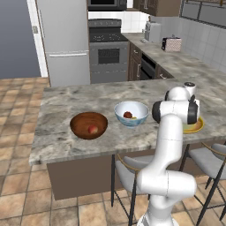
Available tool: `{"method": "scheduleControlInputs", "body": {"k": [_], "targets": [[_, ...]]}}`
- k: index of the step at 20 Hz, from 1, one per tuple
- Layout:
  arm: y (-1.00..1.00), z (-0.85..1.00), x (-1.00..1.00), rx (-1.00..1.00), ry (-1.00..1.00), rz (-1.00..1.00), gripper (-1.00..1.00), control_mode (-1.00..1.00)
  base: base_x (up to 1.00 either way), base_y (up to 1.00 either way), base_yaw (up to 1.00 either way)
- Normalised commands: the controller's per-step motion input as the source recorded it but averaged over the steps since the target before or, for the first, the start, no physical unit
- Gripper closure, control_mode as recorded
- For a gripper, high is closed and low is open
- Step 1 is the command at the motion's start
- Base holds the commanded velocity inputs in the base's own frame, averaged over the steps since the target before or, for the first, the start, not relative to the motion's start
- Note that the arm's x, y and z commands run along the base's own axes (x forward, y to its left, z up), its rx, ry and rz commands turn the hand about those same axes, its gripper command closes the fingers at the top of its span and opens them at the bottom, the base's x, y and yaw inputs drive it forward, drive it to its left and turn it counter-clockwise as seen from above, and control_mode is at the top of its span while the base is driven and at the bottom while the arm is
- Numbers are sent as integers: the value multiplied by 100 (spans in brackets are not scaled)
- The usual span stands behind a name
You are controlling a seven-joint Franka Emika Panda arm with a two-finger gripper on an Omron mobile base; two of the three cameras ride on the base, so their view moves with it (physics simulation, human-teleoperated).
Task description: Take the fruits from the plate on the dining counter and place two fruits in each bowl.
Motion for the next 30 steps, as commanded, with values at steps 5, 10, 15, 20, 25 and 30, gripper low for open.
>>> {"method": "scheduleControlInputs", "body": {"k": [5, 10, 15, 20, 25, 30], "targets": [[-4, 36, -3, 1, 0, 2, 100, -100, 0, 0, 0], [14, 50, -38, 0, 0, 1, 100, -100, 0, 0, 0], [45, 49, -48, 0, 1, 0, 100, -100, 0, 0, 0], [61, 37, -42, 0, 1, 2, 100, -100, 0, 0, 0], [66, 32, -24, 0, 2, 3, 100, -100, 0, 0, 0], [53, 16, -16, 0, 2, 3, 100, -100, 0, 0, 0]]}}
